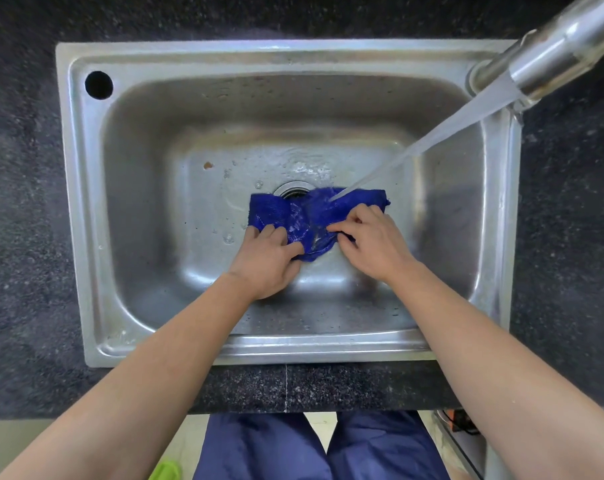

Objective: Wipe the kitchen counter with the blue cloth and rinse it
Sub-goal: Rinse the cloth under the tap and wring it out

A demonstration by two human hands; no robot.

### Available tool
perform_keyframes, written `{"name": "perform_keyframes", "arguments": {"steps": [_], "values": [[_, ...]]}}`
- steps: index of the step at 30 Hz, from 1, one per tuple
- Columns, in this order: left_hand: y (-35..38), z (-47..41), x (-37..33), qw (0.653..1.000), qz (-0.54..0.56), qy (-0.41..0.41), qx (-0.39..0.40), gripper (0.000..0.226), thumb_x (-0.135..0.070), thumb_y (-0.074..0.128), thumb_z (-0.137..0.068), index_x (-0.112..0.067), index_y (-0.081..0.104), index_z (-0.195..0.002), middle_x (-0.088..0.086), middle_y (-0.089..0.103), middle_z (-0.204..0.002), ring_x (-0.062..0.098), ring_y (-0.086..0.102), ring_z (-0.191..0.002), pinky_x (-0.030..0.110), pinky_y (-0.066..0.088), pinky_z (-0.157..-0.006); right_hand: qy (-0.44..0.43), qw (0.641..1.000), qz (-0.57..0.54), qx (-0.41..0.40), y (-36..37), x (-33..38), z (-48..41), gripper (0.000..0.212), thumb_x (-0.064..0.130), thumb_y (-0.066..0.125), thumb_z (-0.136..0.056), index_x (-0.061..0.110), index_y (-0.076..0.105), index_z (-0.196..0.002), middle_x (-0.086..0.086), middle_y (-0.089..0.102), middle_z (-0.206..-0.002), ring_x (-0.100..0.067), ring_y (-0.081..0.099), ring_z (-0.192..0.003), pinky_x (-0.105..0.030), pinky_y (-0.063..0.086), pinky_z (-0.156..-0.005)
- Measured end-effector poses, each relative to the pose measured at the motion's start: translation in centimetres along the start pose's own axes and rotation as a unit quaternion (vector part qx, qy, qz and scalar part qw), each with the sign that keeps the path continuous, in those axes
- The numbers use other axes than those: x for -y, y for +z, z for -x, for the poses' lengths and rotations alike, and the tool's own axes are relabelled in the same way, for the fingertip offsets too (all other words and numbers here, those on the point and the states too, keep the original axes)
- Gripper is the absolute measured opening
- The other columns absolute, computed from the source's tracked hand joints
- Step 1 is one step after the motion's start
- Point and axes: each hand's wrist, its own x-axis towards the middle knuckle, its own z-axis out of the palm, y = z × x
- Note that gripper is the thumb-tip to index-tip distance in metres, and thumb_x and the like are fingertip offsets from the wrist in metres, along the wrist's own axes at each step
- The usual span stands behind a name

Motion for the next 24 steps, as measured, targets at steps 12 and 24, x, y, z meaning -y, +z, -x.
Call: {"name": "perform_keyframes", "arguments": {"steps": [12, 24], "values": [[-0.5, -2.7, -0.5, 0.964, 0.177, -0.199, -0.007, 0.040, -0.043, 0.062, -0.092, -0.015, 0.050, -0.119, 0.005, 0.068, -0.093, 0.030, 0.057, -0.096, 0.041, 0.040, -0.084, 0.138, 0.978, 0.135, 0.077, 0.2, 3.3, -0.8, 0.058, 0.079, 0.053, -0.076, 0.025, 0.067, -0.091, 0.003, 0.066, -0.094, -0.025, 0.058, -0.094, -0.039, 0.043, -0.082], [-0.4, -1.3, -0.3, 0.959, 0.176, -0.212, -0.062, 0.041, -0.040, 0.062, -0.093, -0.019, 0.060, -0.128, 0.011, 0.057, -0.115, 0.031, 0.050, -0.106, 0.041, 0.046, -0.082, 0.167, 0.985, 0.005, 0.032, -0.9, 2.5, -0.4, 0.029, 0.034, 0.060, -0.096, 0.018, 0.058, -0.119, -0.004, 0.056, -0.116, -0.025, 0.060, -0.093, -0.033, 0.044, -0.067]]}}
